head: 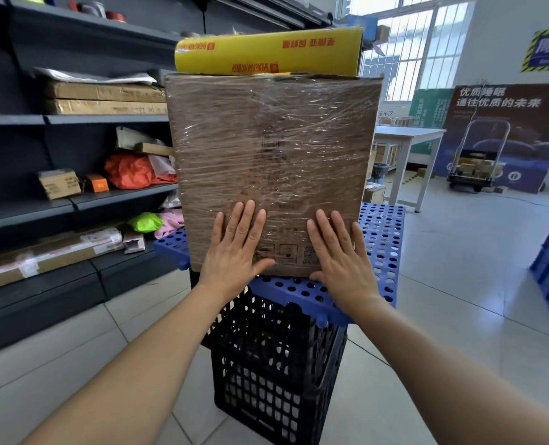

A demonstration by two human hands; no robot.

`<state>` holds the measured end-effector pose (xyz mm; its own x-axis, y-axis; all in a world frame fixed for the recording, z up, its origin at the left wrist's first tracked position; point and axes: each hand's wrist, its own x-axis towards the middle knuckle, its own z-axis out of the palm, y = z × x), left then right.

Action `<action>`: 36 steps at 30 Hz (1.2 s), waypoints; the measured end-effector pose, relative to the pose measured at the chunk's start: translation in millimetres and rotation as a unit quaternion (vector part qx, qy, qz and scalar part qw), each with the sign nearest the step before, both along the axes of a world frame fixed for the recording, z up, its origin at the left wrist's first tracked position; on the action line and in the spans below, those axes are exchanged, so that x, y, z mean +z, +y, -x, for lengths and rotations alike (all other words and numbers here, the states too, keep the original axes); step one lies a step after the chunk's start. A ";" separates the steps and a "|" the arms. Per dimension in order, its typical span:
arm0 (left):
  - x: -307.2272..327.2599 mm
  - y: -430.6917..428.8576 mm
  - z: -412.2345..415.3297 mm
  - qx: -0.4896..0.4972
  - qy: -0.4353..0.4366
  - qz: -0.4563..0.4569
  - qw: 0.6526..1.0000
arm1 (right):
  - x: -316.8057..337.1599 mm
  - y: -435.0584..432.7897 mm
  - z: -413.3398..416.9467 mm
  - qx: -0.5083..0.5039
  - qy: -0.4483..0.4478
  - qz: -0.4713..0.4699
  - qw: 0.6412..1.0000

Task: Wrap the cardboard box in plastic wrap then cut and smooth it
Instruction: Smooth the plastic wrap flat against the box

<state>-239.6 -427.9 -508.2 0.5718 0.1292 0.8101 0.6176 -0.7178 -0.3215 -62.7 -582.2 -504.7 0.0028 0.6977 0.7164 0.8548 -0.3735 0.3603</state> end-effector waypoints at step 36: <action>8.6 27.7 39.9 0.007 -0.083 0.139 0.987 | 38.8 64.4 42.1 0.082 -0.141 0.003 0.987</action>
<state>-279.6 -400.1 -499.6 0.4302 0.3676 0.8245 0.6564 -0.7544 -0.0062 -104.8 -517.8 -465.9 -0.3092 0.6768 0.6681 0.7695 -0.2347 0.5939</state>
